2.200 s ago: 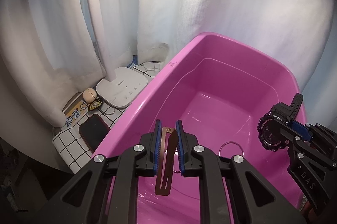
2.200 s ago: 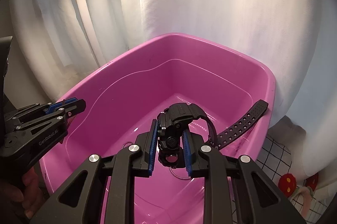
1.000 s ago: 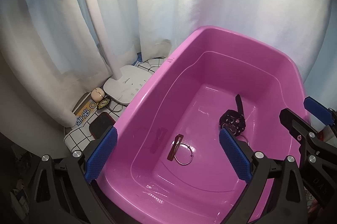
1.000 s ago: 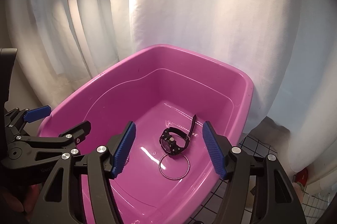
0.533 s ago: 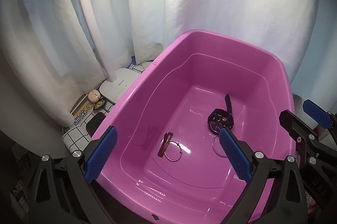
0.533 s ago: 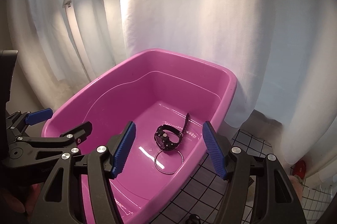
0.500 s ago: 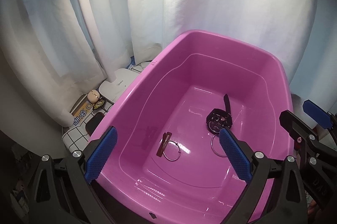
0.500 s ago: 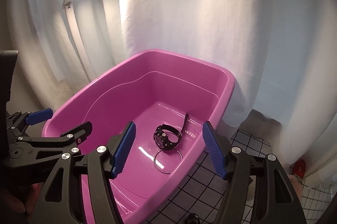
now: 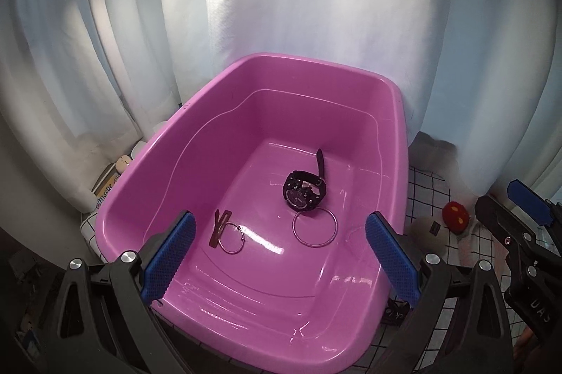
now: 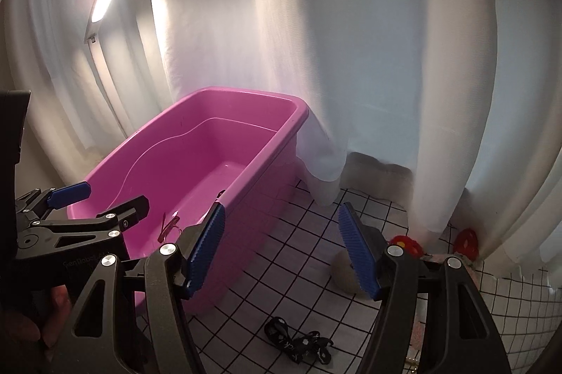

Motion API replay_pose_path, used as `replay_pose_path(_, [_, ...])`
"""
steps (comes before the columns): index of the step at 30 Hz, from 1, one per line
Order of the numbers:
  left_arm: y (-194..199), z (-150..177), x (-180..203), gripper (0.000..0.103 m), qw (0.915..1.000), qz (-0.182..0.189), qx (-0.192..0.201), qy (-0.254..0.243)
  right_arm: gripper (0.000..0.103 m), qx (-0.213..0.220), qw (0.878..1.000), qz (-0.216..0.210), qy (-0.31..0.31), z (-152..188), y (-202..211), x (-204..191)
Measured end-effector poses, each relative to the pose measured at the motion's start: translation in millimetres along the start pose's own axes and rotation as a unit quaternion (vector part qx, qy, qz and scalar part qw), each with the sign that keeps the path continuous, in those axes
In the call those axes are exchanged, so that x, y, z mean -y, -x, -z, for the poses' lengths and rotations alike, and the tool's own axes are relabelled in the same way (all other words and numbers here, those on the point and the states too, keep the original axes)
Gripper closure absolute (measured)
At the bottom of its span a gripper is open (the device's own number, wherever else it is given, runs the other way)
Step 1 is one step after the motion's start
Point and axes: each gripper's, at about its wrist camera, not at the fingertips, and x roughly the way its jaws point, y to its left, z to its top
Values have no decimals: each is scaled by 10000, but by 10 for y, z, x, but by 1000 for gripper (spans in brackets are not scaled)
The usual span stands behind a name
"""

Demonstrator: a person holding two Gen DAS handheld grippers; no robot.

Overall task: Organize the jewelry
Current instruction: 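Move the left tool to the black lanyard while the right tool approaches the pearl hair claw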

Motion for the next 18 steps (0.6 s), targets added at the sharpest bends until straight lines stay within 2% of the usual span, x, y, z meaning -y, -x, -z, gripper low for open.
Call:
replay_pose_path(10, [142,247,690,7,9982,428,99,-420,39,-169,9947,727,-702,526,481,936])
replay_pose_path(18, [196,445,1064,7,9945,828,-19,-638,39,-325,9859,1158,-1162,923,741,1457])
